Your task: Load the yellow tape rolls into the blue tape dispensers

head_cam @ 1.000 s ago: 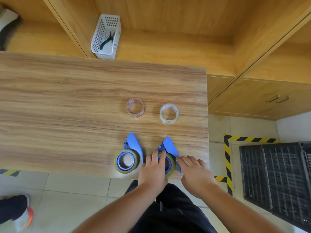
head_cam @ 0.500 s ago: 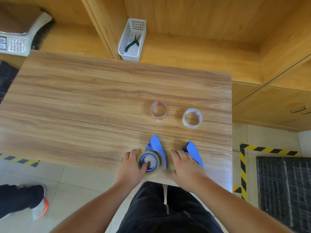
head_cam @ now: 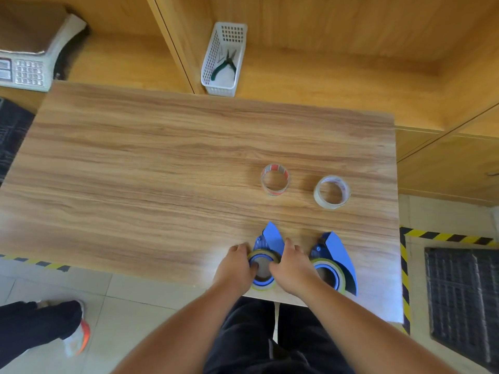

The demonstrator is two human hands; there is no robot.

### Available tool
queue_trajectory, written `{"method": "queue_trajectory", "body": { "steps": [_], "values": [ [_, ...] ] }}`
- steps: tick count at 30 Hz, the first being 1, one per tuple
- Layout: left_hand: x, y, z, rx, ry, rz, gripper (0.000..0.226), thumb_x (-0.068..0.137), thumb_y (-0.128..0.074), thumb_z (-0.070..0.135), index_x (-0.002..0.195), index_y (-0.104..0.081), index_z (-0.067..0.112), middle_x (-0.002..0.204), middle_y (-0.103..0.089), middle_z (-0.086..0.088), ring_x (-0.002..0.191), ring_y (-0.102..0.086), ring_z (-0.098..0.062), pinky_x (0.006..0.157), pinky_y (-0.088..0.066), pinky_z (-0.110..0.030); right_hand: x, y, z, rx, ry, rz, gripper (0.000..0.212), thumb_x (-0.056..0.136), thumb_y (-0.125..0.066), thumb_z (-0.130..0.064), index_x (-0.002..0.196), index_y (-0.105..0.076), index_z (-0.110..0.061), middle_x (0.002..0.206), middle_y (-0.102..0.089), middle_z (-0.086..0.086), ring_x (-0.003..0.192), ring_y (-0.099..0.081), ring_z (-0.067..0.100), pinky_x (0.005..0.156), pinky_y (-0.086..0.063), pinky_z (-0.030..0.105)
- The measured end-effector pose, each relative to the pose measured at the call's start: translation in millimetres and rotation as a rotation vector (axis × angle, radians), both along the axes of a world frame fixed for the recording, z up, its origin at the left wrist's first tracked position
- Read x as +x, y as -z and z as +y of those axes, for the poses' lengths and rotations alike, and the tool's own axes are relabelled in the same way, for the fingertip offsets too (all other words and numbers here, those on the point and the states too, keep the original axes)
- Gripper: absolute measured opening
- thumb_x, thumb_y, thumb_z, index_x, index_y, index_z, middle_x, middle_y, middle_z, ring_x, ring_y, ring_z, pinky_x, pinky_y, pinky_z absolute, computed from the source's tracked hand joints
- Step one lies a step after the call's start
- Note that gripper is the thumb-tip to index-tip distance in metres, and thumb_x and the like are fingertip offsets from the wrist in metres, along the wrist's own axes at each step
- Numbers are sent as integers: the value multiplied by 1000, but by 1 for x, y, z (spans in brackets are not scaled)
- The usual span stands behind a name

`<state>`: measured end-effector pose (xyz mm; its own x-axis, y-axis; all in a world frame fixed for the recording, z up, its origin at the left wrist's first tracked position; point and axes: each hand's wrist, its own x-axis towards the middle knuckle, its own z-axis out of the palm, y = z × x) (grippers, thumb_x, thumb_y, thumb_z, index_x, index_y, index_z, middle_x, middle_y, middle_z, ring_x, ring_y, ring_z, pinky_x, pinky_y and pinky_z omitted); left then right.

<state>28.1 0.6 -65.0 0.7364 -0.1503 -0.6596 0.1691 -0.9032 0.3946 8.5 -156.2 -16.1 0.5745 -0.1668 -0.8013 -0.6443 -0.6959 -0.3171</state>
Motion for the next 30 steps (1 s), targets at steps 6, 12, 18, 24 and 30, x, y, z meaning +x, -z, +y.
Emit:
{"method": "queue_trajectory", "body": {
  "steps": [6,12,18,24,30],
  "values": [
    [10,4,1,-8,42,22,22,89,-68,30,96,-48,25,107,-59,-3,82,-54,-20,70,-40,-32,-1,8,5,35,126,49,78,88,-56,-35,156,-20,-18,148,-40,11,113,-58,32,76,-51,38],
    [11,-3,2,-48,44,14,22,88,-69,32,90,-49,24,98,-57,0,76,-54,-18,64,-39,-30,-1,3,8,65,153,11,71,87,-56,-34,151,-29,-18,141,-44,8,103,-60,28,62,-47,31],
    [13,-23,-8,-120,-30,-32,32,82,-71,32,110,-59,21,103,-57,2,82,-55,-17,67,-40,-29,2,-20,-2,144,369,-103,57,79,-67,-26,127,-38,-24,119,-55,2,88,-64,19,52,-43,25],
    [15,-63,-25,-230,-123,-112,27,77,-75,31,90,-52,28,98,-57,2,76,-55,-14,65,-42,-29,-2,-45,-21,263,491,-238,62,81,-69,-16,132,-39,-36,95,-70,-6,82,-69,16,72,-54,34],
    [18,-104,-26,-449,-186,-31,34,70,-72,63,87,-58,36,95,-70,9,81,-70,-11,72,-61,-33,-7,-74,-36,347,551,-447,55,86,-62,-6,128,-52,-39,94,-72,-8,71,-65,17,67,-49,32]
  ]
}}
